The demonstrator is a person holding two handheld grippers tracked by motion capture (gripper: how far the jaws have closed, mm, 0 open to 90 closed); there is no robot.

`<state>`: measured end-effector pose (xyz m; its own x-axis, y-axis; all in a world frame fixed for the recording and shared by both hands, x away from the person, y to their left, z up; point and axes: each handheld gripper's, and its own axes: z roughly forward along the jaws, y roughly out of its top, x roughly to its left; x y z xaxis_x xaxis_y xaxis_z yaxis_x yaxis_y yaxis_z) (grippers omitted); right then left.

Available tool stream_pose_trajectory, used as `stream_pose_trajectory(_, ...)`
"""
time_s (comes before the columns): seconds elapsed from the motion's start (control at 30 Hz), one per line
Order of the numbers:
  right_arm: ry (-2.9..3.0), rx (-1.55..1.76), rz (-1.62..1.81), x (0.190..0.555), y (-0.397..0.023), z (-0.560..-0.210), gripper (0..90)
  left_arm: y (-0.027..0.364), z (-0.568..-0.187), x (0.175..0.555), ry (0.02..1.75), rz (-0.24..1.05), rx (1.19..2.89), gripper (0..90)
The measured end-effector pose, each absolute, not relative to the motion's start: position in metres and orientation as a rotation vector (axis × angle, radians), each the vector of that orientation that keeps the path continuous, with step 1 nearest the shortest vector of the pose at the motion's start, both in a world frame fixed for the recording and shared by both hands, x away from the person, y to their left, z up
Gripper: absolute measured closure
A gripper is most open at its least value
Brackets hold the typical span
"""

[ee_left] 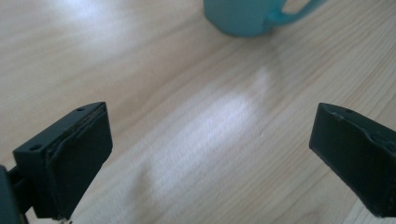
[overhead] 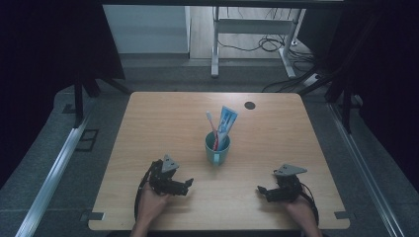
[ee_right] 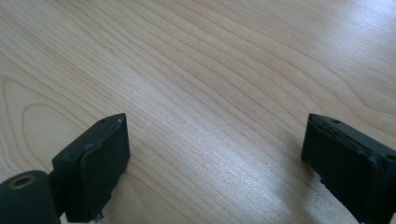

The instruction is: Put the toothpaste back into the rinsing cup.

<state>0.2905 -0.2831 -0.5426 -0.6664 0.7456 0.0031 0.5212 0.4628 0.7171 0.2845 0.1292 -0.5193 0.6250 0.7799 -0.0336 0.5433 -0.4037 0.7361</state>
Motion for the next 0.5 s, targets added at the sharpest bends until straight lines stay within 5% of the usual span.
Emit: stream_pose_trajectory(0.5, 2.405, 1.073, 1.019, 0.290, -0.283, -0.543, 7.6, 0.122, -0.545, 0.279, 1.069, 0.382, 2.205, 0.0)
